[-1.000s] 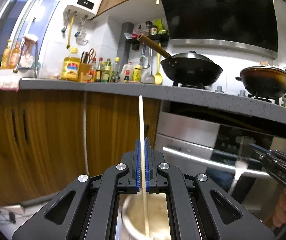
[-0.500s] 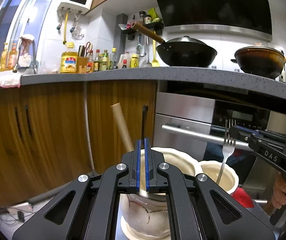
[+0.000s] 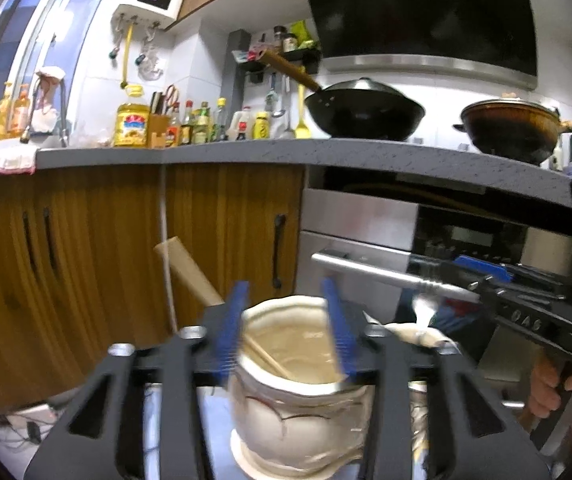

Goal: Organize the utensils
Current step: 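Drop the chopstick in the tall cup with left tool while right drops fork in small cup, then move both tools back down toward the remaining utensils on the cloth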

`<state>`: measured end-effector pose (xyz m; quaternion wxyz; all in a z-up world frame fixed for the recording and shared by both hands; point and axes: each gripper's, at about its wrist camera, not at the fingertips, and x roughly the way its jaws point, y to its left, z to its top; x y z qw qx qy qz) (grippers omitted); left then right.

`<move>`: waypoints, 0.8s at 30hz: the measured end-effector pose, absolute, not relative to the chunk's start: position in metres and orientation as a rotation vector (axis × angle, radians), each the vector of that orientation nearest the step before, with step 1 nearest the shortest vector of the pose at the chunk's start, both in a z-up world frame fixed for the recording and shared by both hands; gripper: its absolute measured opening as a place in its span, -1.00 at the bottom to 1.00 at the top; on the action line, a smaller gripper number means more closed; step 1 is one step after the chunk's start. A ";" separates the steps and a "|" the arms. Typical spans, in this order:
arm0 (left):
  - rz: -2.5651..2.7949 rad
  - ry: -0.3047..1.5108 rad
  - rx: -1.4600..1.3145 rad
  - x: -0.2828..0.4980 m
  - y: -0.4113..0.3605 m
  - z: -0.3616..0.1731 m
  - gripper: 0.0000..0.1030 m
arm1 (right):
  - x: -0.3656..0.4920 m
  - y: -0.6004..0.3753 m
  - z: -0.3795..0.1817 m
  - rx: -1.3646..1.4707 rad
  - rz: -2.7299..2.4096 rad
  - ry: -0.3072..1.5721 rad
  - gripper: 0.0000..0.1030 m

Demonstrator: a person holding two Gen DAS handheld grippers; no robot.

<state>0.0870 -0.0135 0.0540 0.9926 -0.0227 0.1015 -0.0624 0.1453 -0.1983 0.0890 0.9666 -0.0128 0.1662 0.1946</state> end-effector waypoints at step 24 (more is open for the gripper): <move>-0.100 0.117 -0.040 0.040 -0.011 0.069 0.90 | 0.118 -0.242 0.106 0.116 0.347 0.294 0.90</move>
